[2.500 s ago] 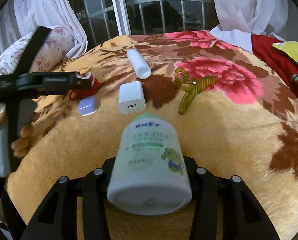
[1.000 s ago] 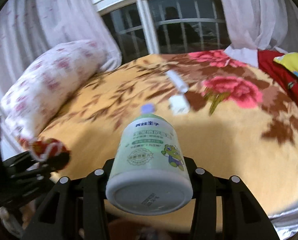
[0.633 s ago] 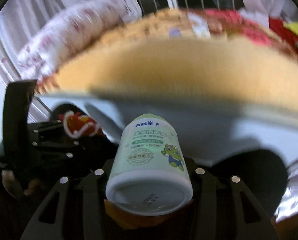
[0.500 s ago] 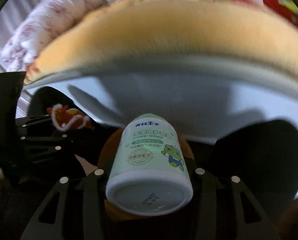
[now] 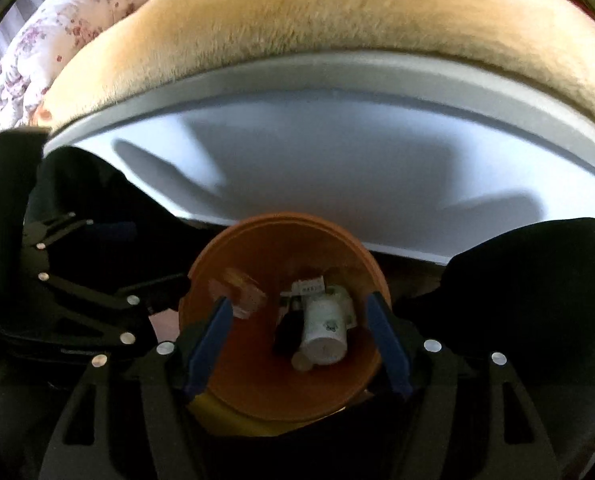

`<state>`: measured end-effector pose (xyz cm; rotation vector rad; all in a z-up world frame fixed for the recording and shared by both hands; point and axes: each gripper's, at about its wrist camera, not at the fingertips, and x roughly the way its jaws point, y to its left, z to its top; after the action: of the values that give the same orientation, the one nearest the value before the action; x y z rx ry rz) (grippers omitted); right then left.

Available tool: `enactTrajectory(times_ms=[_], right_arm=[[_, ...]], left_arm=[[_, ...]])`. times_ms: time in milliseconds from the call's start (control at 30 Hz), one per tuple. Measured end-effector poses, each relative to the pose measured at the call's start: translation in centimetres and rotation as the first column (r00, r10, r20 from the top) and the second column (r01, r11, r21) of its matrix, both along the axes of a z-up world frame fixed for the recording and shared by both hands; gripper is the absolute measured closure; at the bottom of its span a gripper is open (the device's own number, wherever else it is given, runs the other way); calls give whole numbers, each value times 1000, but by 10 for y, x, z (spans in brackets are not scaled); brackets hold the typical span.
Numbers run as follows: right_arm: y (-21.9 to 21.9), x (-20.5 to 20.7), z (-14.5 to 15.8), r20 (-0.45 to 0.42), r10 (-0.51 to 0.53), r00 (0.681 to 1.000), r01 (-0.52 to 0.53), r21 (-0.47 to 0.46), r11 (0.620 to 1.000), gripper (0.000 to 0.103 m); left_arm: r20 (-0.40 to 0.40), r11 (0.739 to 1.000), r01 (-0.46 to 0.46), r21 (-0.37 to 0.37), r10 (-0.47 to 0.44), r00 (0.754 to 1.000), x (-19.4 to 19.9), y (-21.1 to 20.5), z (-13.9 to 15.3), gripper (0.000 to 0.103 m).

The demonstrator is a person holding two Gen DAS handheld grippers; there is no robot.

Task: Collect trash
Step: 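Lower the lotion bottle and ornament into the orange bucket and open both grippers, then grasp the lavender square with the left gripper while the right grasps the olive hair clip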

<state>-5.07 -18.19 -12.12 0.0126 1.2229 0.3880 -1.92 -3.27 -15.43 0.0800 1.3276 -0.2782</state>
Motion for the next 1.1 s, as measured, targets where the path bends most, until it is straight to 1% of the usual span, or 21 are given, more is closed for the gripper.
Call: enactTrajectory(times_ms=[133,200,267,300,333,367,400,467,500,567,633,700,767,800,867,967,1033,1100], right_arm=[[-12,-4,15,39,-39,998,38,28,999,34],[-19,-6,28,69,-52,996,49,39,998,34],[-28,-8,50,140,-65,988,60,43,997,31],[-33,-8,60,179,-72,981,67,36,997,26],[-40,-7,73,233,-85,969,82,21,996,21],[-47,-5,85,287,-101,952,104,8,995,18],[-53,-2,95,341,-122,932,130,-2,992,17],[-66,7,106,399,-158,903,175,-8,985,15],[-72,11,108,407,-173,897,190,-2,982,14],[-78,24,109,412,-224,883,225,46,973,14],[-91,31,113,410,-264,873,240,110,964,14],[-99,34,115,403,-300,865,247,179,952,14],[-102,36,115,403,-318,858,246,221,944,14],[-99,38,113,406,-325,855,250,226,941,14],[-103,36,110,418,-334,845,261,223,939,14],[-111,34,104,424,-343,838,272,219,937,14],[-116,34,100,420,-356,835,283,226,932,14],[-120,37,95,408,-368,836,295,233,927,14]], left_arm=[[8,1000,-12,-14,12,1000,-2,5,6,16],[39,999,-5,-38,7,999,-4,6,22,16],[119,997,13,-77,-3,993,-7,9,53,16],[160,995,23,-102,-7,987,-7,11,70,16],[199,992,31,-125,-6,980,-5,13,86,16],[230,989,37,-142,-3,973,-1,15,99,14],[270,987,39,-158,6,963,7,16,115,13],[336,986,14,-164,43,941,34,15,140,12],[346,986,3,-167,55,937,45,14,145,12],[376,983,-25,-182,93,922,82,10,156,12],[393,985,-42,-167,106,914,111,2,157,12],[382,986,-33,-165,95,919,147,-8,157,12],[371,990,-19,-143,72,926,177,-21,152,12],[377,993,-13,-115,56,925,192,-29,151,12],[401,1000,-1,-30,13,916,219,-43,146,12],[425,999,21,48,-39,905,244,-57,138,12],[417,998,21,60,-45,908,262,-58,134,12],[390,1000,9,20,-16,921,276,-53,130,12]])
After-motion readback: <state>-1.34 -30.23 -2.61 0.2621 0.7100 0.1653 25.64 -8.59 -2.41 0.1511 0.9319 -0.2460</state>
